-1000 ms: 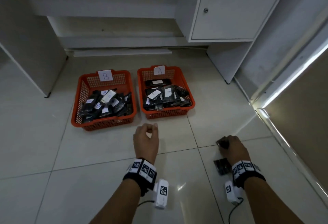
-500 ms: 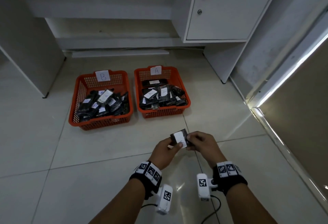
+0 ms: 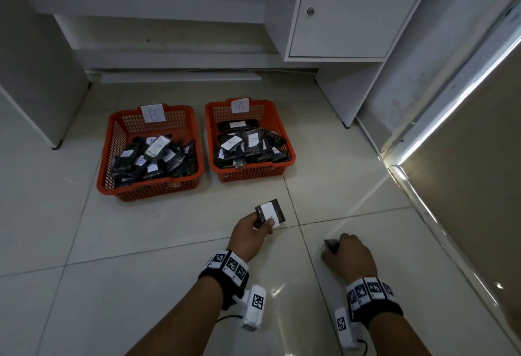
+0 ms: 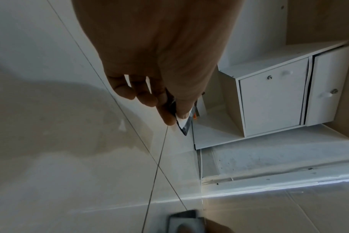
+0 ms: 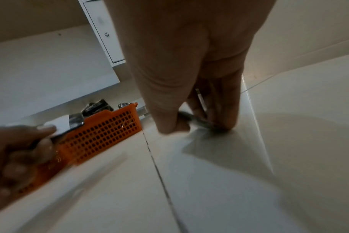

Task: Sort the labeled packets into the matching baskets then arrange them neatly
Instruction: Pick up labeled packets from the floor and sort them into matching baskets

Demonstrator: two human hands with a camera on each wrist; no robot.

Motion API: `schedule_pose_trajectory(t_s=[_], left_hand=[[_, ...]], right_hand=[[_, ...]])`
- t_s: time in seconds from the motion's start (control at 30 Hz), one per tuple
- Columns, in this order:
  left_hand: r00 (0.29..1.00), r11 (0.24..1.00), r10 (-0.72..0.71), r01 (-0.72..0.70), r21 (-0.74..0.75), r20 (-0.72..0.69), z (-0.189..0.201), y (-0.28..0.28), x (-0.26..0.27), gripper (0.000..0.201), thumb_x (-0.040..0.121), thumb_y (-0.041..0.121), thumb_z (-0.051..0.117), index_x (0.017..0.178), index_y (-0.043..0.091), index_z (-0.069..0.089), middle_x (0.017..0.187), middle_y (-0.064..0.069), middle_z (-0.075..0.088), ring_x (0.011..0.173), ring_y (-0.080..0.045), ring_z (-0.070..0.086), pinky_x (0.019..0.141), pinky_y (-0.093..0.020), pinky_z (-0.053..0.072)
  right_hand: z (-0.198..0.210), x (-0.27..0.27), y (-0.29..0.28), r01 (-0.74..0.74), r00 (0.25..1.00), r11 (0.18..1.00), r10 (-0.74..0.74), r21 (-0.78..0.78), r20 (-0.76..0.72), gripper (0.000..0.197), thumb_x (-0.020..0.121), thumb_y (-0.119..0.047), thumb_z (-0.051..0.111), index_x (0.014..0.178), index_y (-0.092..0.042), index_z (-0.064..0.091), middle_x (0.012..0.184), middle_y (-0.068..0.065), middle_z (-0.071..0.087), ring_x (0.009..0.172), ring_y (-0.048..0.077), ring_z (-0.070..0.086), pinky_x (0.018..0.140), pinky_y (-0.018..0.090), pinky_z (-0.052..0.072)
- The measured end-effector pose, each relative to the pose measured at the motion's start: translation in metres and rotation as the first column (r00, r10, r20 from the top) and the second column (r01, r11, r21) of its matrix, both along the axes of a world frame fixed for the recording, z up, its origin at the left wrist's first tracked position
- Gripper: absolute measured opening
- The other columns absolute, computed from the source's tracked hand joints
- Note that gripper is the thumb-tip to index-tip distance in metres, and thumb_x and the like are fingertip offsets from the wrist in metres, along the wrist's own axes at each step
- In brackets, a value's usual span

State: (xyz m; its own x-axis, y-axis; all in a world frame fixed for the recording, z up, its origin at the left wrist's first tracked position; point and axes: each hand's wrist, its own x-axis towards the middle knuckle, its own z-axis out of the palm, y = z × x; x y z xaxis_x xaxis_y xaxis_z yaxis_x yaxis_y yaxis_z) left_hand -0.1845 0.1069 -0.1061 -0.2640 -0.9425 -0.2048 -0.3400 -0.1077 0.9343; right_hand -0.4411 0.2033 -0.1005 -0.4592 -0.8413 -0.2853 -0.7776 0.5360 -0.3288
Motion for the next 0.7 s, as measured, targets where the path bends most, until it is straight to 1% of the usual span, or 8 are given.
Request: schedule_pose_trajectory(t_s=[0.07, 0.1, 0.17, 0.23, 0.3, 0.47, 0.6, 0.7], left_hand=[[1.000, 1.000, 0.016, -0.016, -0.011, 0.010, 0.001, -0.002, 0.004, 0.011, 0.100, 0.036, 0.064, 0.105, 0.029, 0.071, 0.085, 0.012, 0.075, 0.080, 0.006, 0.065, 0.073, -0.015, 0.045], [1.000, 0.999, 0.028, -0.028, -0.017, 0.010, 0.002, -0.004, 0.006, 0.010, 0.100, 0.035, 0.064, 0.103, 0.028, 0.071, 0.084, 0.012, 0.075, 0.077, 0.008, 0.063, 0.071, -0.015, 0.043], [0.999, 0.999, 0.050, -0.050, -0.020, 0.012, 0.003, -0.008, 0.012, 0.010, 0.100, 0.033, 0.064, 0.102, 0.027, 0.070, 0.084, 0.011, 0.075, 0.076, 0.010, 0.063, 0.069, -0.016, 0.042], [0.997, 0.997, 0.069, -0.069, -0.027, 0.020, 0.006, -0.012, 0.019, 0.011, 0.100, 0.033, 0.063, 0.100, 0.024, 0.070, 0.085, 0.009, 0.074, 0.075, 0.008, 0.063, 0.068, -0.016, 0.042], [0.996, 0.996, 0.091, -0.090, -0.026, 0.013, 0.009, -0.017, 0.028, 0.011, 0.100, 0.030, 0.063, 0.099, 0.022, 0.070, 0.088, 0.006, 0.073, 0.077, 0.002, 0.063, 0.069, -0.018, 0.043], [0.988, 0.988, 0.151, -0.150, -0.044, 0.015, 0.019, -0.025, 0.052, 0.020, 0.096, 0.025, 0.067, 0.103, 0.007, 0.070, 0.092, -0.006, 0.071, 0.079, -0.011, 0.060, 0.066, -0.013, 0.044], [0.980, 0.979, 0.201, -0.201, -0.045, -0.007, 0.026, -0.029, 0.067, 0.009, 0.094, 0.025, 0.072, 0.095, 0.016, 0.070, 0.087, 0.003, 0.070, 0.076, -0.004, 0.061, 0.062, -0.008, 0.042], [0.960, 0.959, 0.279, -0.280, -0.048, -0.037, 0.031, -0.032, 0.075, 0.008, 0.093, 0.025, 0.072, 0.091, 0.018, 0.069, 0.085, 0.004, 0.068, 0.077, -0.009, 0.060, 0.067, -0.015, 0.044]], right_hand=[[0.006, 0.009, -0.006, 0.028, 0.958, 0.975, 0.037, -0.221, 0.284, 0.012, 0.096, -0.013, 0.070, 0.105, -0.017, 0.077, 0.103, 0.001, 0.077, 0.089, 0.016, 0.073, 0.074, 0.014, 0.054], [0.010, 0.016, -0.009, 0.079, 0.893, 0.962, 0.049, -0.262, 0.448, 0.017, 0.097, -0.006, 0.067, 0.099, -0.019, 0.078, 0.099, 0.003, 0.079, 0.085, 0.017, 0.075, 0.073, 0.014, 0.056], [0.023, 0.035, -0.017, 0.213, 0.659, 0.953, 0.023, -0.216, 0.752, 0.022, 0.099, 0.000, 0.060, 0.105, -0.011, 0.077, 0.104, 0.016, 0.079, 0.090, 0.025, 0.078, 0.081, 0.034, 0.064], [0.032, 0.052, -0.027, 0.293, 0.488, 0.940, 0.012, -0.177, 0.873, 0.028, 0.099, 0.004, 0.052, 0.114, -0.002, 0.074, 0.109, 0.021, 0.078, 0.100, 0.033, 0.076, 0.091, 0.046, 0.063], [0.036, 0.064, -0.036, 0.319, 0.404, 0.930, 0.043, -0.185, 0.914, 0.034, 0.098, 0.009, 0.048, 0.120, -0.001, 0.071, 0.112, 0.020, 0.077, 0.104, 0.032, 0.075, 0.093, 0.044, 0.061], [0.043, 0.083, -0.051, 0.249, 0.413, 0.937, 0.127, -0.246, 0.902, 0.037, 0.093, 0.011, 0.060, 0.124, -0.007, 0.068, 0.112, 0.015, 0.077, 0.105, 0.031, 0.075, 0.095, 0.042, 0.060], [0.048, 0.096, -0.060, 0.278, 0.427, 0.921, 0.135, -0.273, 0.894, 0.031, 0.092, 0.009, 0.068, 0.121, -0.003, 0.065, 0.107, 0.015, 0.079, 0.100, 0.032, 0.077, 0.091, 0.042, 0.062], [0.045, 0.103, -0.069, 0.311, 0.466, 0.895, 0.150, -0.320, 0.872, 0.022, 0.096, 0.001, 0.068, 0.116, -0.006, 0.068, 0.099, 0.015, 0.079, 0.088, 0.029, 0.075, 0.082, 0.038, 0.063]])
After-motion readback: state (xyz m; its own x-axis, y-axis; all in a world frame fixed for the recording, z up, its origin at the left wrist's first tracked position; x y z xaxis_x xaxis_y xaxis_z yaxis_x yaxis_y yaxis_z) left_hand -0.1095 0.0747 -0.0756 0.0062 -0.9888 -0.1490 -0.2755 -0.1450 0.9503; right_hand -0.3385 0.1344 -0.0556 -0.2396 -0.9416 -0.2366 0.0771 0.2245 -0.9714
